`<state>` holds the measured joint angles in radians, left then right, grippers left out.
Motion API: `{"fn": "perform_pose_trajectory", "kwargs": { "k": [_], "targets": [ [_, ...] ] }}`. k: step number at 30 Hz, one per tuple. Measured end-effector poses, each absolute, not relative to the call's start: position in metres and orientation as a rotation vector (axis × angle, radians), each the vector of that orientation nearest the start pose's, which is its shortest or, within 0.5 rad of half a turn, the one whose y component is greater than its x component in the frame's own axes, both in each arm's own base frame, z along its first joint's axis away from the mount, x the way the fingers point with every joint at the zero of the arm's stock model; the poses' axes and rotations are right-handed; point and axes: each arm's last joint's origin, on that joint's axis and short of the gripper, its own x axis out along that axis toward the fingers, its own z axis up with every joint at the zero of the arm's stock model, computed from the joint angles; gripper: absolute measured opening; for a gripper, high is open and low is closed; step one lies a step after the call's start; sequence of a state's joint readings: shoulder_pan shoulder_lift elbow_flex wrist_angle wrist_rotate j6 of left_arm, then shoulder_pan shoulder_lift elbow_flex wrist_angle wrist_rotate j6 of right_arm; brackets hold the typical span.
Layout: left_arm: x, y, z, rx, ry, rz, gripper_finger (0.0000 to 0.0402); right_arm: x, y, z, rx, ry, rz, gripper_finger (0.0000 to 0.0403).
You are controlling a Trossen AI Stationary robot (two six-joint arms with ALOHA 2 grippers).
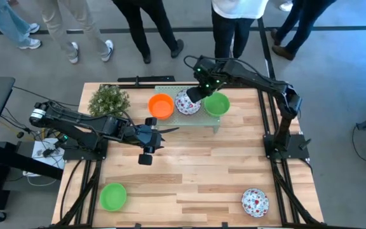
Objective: Pick & Place Mini bowls
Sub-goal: Stack the top red patterned bowl onto the other red patterned bowl on the shelf, then stack the red patterned bowl onto the stacked red patterned bowls on the shelf
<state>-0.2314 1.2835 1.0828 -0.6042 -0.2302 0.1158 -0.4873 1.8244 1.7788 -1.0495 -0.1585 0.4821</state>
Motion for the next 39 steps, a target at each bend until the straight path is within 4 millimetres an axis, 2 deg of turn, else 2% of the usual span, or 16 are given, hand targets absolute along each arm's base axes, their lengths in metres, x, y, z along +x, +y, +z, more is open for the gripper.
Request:
{"fn": "perform_pose_trajectory", "kwargs": {
  "k": [6, 31, 34, 39],
  "targets": [
    [0.258, -0.054, 0.298, 0.301, 0.784, -0.049, 0.0122, 0.333, -0.174, 0.323, 0.778, 0.977, -0.548, 0.0008],
    [0.258, -0.054, 0.298, 0.3, 0.782, -0.049, 0.0122, 0.336, -0.179, 0.329, 0.679, 0.908, -0.496, 0.0104],
    [0.258, -0.054, 0.298, 0.3, 0.783, -0.049, 0.0122, 0.333, -0.177, 0.342, 0.642, 0.887, -0.477, 0.0115],
    [0.258, -0.054, 0.298, 0.3, 0.783, -0.049, 0.0122, 0.328, -0.163, 0.376, 0.601, 0.856, -0.441, 0.0127]
  ]
}}
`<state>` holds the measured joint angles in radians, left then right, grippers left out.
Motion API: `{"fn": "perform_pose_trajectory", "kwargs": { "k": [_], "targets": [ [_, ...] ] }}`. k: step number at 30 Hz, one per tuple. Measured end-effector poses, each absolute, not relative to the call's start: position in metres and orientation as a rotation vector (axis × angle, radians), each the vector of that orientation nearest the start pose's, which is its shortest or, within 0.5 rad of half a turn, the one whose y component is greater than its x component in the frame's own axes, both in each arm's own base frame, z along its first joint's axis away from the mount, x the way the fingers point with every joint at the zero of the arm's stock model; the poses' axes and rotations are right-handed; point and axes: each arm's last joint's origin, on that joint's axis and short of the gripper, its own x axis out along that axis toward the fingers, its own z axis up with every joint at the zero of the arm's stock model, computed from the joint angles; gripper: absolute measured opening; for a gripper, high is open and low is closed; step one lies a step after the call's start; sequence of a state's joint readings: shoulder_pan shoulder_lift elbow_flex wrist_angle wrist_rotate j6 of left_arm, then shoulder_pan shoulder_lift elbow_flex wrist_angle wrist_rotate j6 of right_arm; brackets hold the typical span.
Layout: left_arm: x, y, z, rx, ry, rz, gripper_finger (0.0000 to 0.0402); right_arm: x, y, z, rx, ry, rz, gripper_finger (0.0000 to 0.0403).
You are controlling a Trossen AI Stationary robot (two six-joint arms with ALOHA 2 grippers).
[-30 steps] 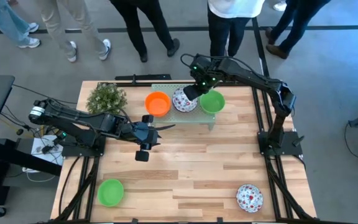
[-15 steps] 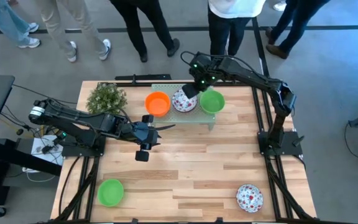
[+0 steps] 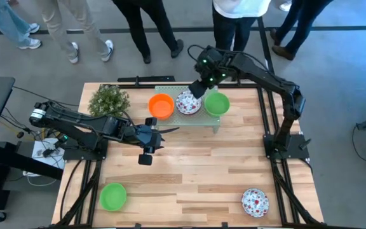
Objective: Pick & Place Mini bowls
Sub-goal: Stack the red patterned bowl onto the stacked red patterned bowls on the shelf
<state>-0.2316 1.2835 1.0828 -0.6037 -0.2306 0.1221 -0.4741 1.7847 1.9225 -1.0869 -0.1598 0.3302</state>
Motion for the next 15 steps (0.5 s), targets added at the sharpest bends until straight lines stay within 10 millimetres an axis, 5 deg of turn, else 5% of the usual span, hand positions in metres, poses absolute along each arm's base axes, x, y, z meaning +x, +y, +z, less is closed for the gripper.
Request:
{"fn": "perform_pose_trajectory", "kwargs": {
  "k": [6, 15],
  "targets": [
    [0.257, -0.059, 0.298, 0.301, 0.781, -0.064, 0.0122, 0.326, -0.122, 0.407, 0.469, 0.934, -0.31, 0.0124],
    [0.23, -0.075, 0.31, 0.165, 0.781, -0.076, 0.0122, 0.317, -0.039, 0.419, 0.181, 1.094, -0.224, 0.0099]
  ]
}}
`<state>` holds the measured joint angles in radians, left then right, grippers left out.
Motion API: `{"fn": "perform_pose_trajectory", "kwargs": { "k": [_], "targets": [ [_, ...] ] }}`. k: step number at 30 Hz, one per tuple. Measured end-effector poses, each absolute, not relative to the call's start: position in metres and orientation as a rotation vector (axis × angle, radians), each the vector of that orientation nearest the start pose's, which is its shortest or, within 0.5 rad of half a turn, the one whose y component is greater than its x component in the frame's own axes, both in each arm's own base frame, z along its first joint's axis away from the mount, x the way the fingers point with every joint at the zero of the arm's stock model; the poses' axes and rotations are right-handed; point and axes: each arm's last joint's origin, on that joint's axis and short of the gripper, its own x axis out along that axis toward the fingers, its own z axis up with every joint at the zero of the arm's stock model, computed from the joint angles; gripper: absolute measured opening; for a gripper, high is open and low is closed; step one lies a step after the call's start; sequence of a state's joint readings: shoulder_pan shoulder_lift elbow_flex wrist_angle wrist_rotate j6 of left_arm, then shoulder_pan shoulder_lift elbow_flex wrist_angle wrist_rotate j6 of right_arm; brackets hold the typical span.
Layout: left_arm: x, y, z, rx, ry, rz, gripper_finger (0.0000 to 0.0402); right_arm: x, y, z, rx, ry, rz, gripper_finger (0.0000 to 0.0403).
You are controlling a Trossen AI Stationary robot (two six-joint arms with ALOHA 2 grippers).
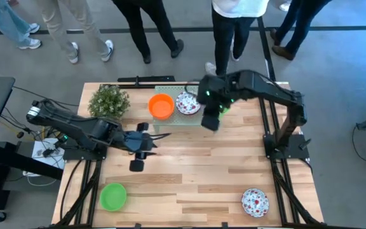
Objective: Pick & Place Mini bowls
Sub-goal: Stack the red patterned bowl onto the stacked red patterned bowls on the shelf
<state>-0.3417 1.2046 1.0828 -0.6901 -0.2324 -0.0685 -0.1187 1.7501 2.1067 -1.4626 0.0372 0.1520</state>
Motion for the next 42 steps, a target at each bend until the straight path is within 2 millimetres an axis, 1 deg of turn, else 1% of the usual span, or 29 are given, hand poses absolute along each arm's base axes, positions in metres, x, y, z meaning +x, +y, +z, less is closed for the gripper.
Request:
{"fn": "perform_pose_trajectory", "kwargs": {
  "k": [4, 6, 8, 10, 12, 14, 16, 20, 23, 25, 29, 32, 35, 38, 42],
  "targets": [
    [0.212, -0.081, 0.311, 0.003, 0.853, -0.025, 0.0122, 0.307, -0.003, 0.428, 0.067, 1.073, -0.185, 0.0095],
    [0.205, -0.086, 0.306, -0.061, 0.891, -0.008, 0.0122, 0.302, 0.014, 0.433, 0.03, 1.042, -0.149, 0.0095],
    [0.199, -0.093, 0.297, -0.11, 0.935, 0.005, 0.0122, 0.297, 0.03, 0.439, 0.0, 1.003, -0.122, 0.0094],
    [0.193, -0.102, 0.285, -0.146, 0.974, 0.013, 0.0122, 0.296, 0.046, 0.441, -0.026, 0.969, -0.118, 0.0095],
    [0.187, -0.109, 0.273, -0.16, 1.011, 0.013, 0.0122, 0.296, 0.06, 0.437, -0.055, 0.959, -0.107, 0.0095],
    [0.179, -0.116, 0.262, -0.162, 1.045, 0.007, 0.0122, 0.296, 0.073, 0.425, -0.073, 0.96, -0.074, 0.0095],
    [0.173, -0.122, 0.255, -0.162, 1.064, -0.002, 0.0122, 0.296, 0.083, 0.41, -0.081, 0.964, -0.038, 0.0095],
    [0.169, -0.131, 0.251, -0.196, 1.046, -0.03, 0.0122, 0.287, 0.094, 0.372, -0.018, 1.0, 0.036, 0.0095],
    [0.171, -0.137, 0.254, -0.21, 1.001, -0.063, 0.0122, 0.272, 0.099, 0.347, 0.083, 1.023, 0.062, 0.0095],
    [0.172, -0.138, 0.255, -0.219, 0.978, -0.069, 0.0122, 0.257, 0.105, 0.331, 0.141, 1.05, 0.049, 0.0095],
    [0.173, -0.137, 0.256, -0.211, 0.952, -0.046, 0.0122, 0.23, 0.12, 0.302, 0.22, 1.151, 0.031, 0.0095],
    [0.174, -0.137, 0.257, -0.2, 0.923, -0.02, 0.0122, 0.213, 0.134, 0.286, 0.288, 1.222, 0.019, 0.0095],
    [0.175, -0.136, 0.257, -0.197, 0.905, -0.006, 0.0122, 0.2, 0.151, 0.276, 0.383, 1.294, 0.012, 0.0095],
    [0.176, -0.136, 0.258, -0.193, 0.888, 0.007, 0.0122, 0.193, 0.17, 0.27, 0.464, 1.331, -0.036, 0.0095],
    [0.176, -0.136, 0.258, -0.176, 0.866, 0.025, 0.0122, 0.189, 0.198, 0.258, 0.575, 1.345, -0.075, 0.0095]
  ]
}}
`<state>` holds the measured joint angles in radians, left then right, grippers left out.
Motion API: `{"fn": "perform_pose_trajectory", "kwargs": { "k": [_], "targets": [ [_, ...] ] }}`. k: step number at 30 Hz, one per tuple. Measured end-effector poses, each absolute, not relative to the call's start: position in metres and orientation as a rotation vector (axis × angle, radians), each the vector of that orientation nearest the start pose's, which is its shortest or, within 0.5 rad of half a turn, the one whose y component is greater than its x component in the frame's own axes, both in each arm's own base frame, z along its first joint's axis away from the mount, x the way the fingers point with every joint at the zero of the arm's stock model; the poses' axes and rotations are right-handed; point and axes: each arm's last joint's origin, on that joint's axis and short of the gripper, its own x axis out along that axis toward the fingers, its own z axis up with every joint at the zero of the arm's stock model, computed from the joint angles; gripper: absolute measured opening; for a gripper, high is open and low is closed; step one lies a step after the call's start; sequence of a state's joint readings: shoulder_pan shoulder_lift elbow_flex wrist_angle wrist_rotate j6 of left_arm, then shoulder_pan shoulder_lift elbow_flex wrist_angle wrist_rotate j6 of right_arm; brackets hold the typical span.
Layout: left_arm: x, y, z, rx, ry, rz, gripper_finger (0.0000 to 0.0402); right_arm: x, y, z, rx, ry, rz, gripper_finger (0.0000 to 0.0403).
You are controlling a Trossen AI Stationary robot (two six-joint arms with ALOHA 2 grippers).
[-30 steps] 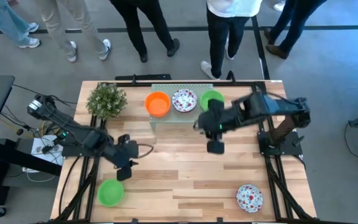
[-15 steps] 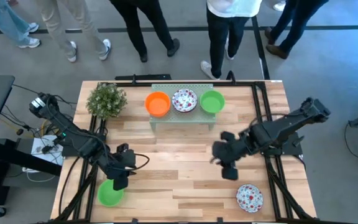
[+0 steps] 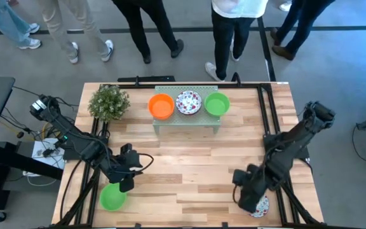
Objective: Pick & Place Mini bowls
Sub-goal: Stack the red patterned bowl onto the stacked red patterned bowls on the shelf
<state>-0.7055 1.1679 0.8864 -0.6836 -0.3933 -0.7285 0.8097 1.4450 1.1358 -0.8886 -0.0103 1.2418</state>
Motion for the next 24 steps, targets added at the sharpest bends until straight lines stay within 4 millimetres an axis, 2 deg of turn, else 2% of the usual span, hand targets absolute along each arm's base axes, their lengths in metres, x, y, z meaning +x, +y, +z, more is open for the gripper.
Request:
{"fn": "perform_pose_trajectory", "kwargs": {
  "k": [4, 7, 16, 24],
  "targets": [
    [0.177, -0.136, 0.259, -0.131, 0.846, 0.01, 0.0122, 0.188, 0.225, 0.242, 0.646, 1.382, -0.079, 0.0095],
    [0.179, -0.136, 0.26, -0.107, 0.817, 0.021, 0.0122, 0.187, 0.235, 0.232, 0.712, 1.443, -0.152, 0.0095],
    [0.181, -0.136, 0.263, -0.025, 0.763, 0.012, 0.0122, 0.192, 0.252, 0.214, 0.857, 1.498, -0.354, 0.0095],
    [0.183, -0.137, 0.264, 0.045, 0.739, -0.015, 0.0122, 0.199, 0.257, 0.2, 0.811, 1.547, -0.444, 0.0095]
  ]
}}
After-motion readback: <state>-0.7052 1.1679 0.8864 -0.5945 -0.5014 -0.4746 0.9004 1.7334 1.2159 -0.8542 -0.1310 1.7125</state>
